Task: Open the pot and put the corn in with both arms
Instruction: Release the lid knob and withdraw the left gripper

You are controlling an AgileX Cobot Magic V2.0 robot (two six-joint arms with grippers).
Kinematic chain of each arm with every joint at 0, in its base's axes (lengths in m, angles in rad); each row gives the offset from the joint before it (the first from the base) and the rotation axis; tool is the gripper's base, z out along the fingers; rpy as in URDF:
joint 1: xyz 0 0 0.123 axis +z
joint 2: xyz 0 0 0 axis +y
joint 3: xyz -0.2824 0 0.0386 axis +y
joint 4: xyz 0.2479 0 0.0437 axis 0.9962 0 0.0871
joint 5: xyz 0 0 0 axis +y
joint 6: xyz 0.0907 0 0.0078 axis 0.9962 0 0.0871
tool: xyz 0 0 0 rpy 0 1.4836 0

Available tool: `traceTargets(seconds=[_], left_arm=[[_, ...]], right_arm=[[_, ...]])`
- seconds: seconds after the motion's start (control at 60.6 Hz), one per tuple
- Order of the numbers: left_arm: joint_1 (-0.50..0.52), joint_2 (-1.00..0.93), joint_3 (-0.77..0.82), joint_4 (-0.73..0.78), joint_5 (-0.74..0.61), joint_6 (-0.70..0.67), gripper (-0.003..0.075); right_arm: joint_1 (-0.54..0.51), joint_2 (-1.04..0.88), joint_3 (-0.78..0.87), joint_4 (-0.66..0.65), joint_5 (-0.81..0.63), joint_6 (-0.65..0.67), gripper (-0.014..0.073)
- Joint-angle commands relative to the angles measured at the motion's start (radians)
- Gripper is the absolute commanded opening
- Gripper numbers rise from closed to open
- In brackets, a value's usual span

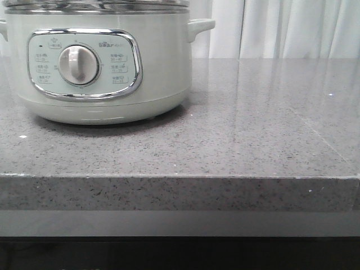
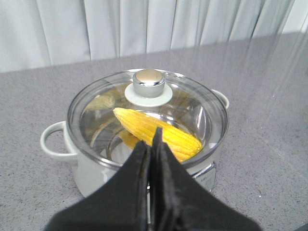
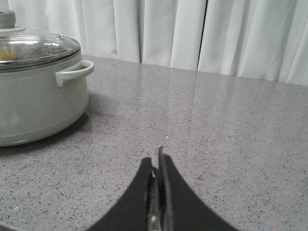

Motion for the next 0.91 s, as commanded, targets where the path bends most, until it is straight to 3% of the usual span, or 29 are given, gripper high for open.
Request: traceTargets(seconds=[0.0, 0.413, 0.891], left_arm=[[-0.008, -0.114, 0.08, -0.009, -0.134, -0.001, -0.0018], [-0.008, -0.549, 0.385, -0.009, -0.138, -0.001, -0.0018], [-0.008, -0.581, 0.396, -0.009, -0.14, -0.001, -0.0018]], right_arm=[[-0.004, 0.008, -0.027, -0.002, -0.083, -0.009, -0.0069], [-0.004, 0.008, -0.027, -0.002, -0.083, -0.009, -0.0069], [-0.004, 0.008, -0.027, -0.002, -0.083, -0.009, -0.0069]])
